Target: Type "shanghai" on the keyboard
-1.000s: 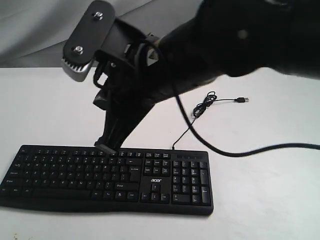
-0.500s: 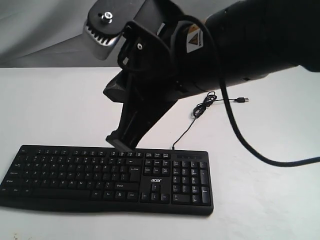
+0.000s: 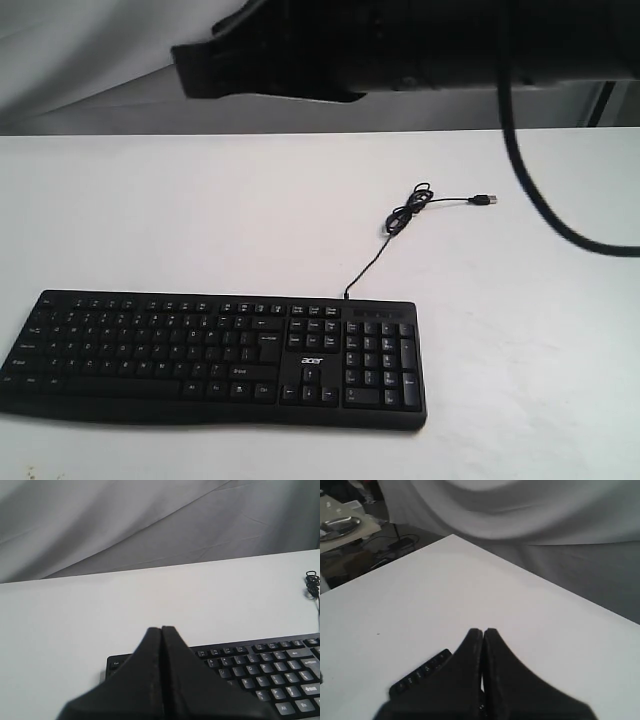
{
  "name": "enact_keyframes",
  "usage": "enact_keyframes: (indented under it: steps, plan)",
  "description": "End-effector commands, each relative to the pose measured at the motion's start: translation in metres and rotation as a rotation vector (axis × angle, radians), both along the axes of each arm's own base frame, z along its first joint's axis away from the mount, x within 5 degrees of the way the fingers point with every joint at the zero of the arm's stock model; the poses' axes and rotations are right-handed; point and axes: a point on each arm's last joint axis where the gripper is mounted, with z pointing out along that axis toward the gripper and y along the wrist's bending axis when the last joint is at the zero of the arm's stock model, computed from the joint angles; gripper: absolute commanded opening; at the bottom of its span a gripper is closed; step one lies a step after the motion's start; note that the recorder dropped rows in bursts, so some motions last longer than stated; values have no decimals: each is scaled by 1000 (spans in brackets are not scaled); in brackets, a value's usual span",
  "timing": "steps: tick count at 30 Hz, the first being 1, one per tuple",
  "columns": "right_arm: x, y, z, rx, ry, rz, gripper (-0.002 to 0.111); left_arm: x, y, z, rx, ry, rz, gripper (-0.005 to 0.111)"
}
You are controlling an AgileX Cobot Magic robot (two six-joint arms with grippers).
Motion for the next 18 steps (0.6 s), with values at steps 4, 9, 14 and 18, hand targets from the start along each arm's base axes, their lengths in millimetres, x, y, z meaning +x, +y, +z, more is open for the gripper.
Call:
enact_keyframes:
  steps: [4, 9, 14, 18]
  plan:
    - [17, -74, -20, 17, 39, -251, 0, 0, 0, -1, 0, -4, -4, 0]
    - [6, -145, -45, -6, 26, -476, 0, 0, 0, -1, 0, -4, -4, 0]
    - [-44, -203, -57, 4, -64, -669, 0, 0, 0, -1, 0, -4, -4, 0]
    - [-88, -227, -62, 64, -163, -799, 0, 0, 0, -1, 0, -4, -4, 0]
